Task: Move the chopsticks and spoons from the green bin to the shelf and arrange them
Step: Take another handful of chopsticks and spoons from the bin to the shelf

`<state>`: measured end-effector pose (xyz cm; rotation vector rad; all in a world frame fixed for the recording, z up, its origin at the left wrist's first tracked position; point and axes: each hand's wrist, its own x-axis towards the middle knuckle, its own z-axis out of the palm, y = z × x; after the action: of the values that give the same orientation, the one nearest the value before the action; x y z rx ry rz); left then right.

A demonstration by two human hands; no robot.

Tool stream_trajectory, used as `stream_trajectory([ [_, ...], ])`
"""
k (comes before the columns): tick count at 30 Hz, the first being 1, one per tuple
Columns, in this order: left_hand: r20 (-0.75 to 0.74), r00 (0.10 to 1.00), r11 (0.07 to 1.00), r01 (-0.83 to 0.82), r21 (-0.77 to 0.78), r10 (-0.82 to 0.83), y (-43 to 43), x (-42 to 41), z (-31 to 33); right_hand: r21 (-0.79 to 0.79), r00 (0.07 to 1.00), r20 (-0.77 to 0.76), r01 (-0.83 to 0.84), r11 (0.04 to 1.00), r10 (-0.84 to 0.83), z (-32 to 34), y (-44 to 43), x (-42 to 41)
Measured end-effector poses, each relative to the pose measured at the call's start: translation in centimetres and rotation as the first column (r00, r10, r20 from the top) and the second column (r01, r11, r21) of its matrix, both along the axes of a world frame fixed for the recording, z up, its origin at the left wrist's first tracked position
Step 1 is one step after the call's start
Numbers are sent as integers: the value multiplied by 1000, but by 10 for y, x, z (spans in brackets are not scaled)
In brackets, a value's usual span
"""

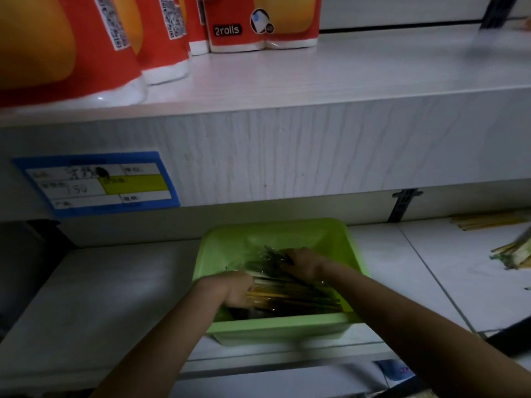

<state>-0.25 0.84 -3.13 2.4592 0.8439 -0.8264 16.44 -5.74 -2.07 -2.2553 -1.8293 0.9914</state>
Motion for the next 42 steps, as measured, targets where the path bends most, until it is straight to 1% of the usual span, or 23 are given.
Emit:
stream_trajectory([
  [3,-26,1000,1000,-16,-24,15,-2,3,-1,14,999,-40,21,1000,-20,2,-1,1],
  [6,-64,998,1000,18,5,-18,-5,6,2,35,998,-48,32,999,-30,7,-3,2],
  [7,-59,998,1000,14,1,-13,-4,6,2,44,998,-52,42,998,-40,8,-4,3],
  [10,16,1000,1000,-8,-3,8,1,4,4,76,991,-96,95,993,-88,12,-7,4],
  [12,39,999,997,34,63,-36,3,2,8,77,982,-139,139,987,-127,15,-9,4],
  [14,66,993,987,91,134,-101,2,2,14,42,977,-155,155,987,-147,20,-11,5],
  [17,110,976,964,160,214,-186,2,0,25,34,991,-81,113,993,-110,28,-13,6],
  [20,144,965,945,174,276,-220,4,-4,34,97,992,-75,113,989,-106,41,-18,6],
  [22,182,958,940,158,302,-220,4,-6,44,144,995,-43,95,985,-90,55,-24,7],
  [24,264,948,957,107,268,-180,6,-10,58,197,996,-11,86,977,-86,73,-33,10],
  [26,369,922,978,40,206,-116,8,-15,72,261,995,-17,100,960,-99,89,-45,13],
  [29,433,892,972,30,235,-132,7,-20,93,372,983,-80,182,910,-164,110,-69,16],
  [33,478,859,968,72,242,-183,1,-16,104,501,951,-121,307,809,-286,123,-105,21],
  [35,495,843,967,101,236,-209,-5,-11,105,516,932,-84,344,784,-354,123,-125,25],
  [37,494,835,963,149,223,-244,-15,-3,107,505,918,-33,357,786,-396,123,-147,27],
  [40,439,832,937,258,235,-339,-35,15,113,465,919,-91,379,800,-383,120,-184,29],
  [42,437,808,916,309,257,-395,-50,28,119,452,910,-105,404,795,-402,120,-207,32],
])
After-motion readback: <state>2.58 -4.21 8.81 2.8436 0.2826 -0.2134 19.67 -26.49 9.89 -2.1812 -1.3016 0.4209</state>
